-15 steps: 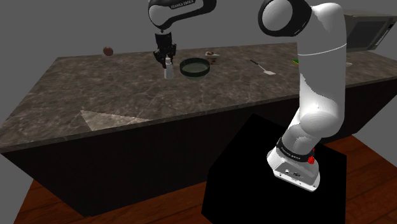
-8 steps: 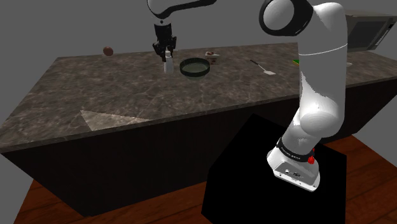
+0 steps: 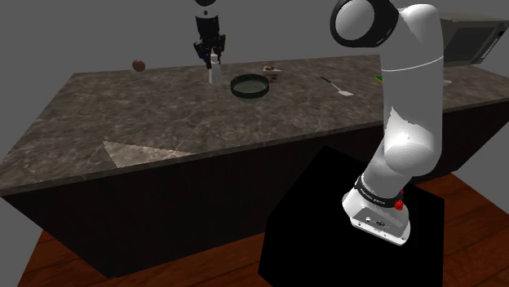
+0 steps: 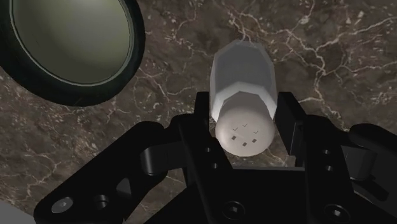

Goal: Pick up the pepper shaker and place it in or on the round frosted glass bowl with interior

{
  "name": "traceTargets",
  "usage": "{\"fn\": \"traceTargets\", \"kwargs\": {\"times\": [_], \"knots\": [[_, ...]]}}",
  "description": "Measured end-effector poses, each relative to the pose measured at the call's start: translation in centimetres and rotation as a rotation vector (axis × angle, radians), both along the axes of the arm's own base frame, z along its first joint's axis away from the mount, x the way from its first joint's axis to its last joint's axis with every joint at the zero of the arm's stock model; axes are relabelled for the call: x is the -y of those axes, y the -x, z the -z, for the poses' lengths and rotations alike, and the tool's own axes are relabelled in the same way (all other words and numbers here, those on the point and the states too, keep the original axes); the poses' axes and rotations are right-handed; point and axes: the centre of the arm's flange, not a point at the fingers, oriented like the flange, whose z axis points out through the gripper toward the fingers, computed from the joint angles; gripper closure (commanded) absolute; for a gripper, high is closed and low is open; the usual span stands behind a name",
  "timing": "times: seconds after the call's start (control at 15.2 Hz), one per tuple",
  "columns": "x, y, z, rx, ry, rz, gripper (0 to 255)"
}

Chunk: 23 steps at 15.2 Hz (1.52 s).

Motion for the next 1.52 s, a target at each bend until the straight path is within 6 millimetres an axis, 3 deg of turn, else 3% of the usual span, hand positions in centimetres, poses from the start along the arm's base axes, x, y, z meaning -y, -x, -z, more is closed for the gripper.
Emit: {"fn": "traceTargets", "kwargs": {"times": [0.33, 1.19, 1.52], "knots": [[4.9, 0.2, -1.2, -0.001, 0.0, 0.001, 255], [21.8, 0.9, -2.8, -0.001, 0.0, 0.001, 255], [22.9, 0.9, -0.7, -0.001, 0.0, 0.0, 255]]}}
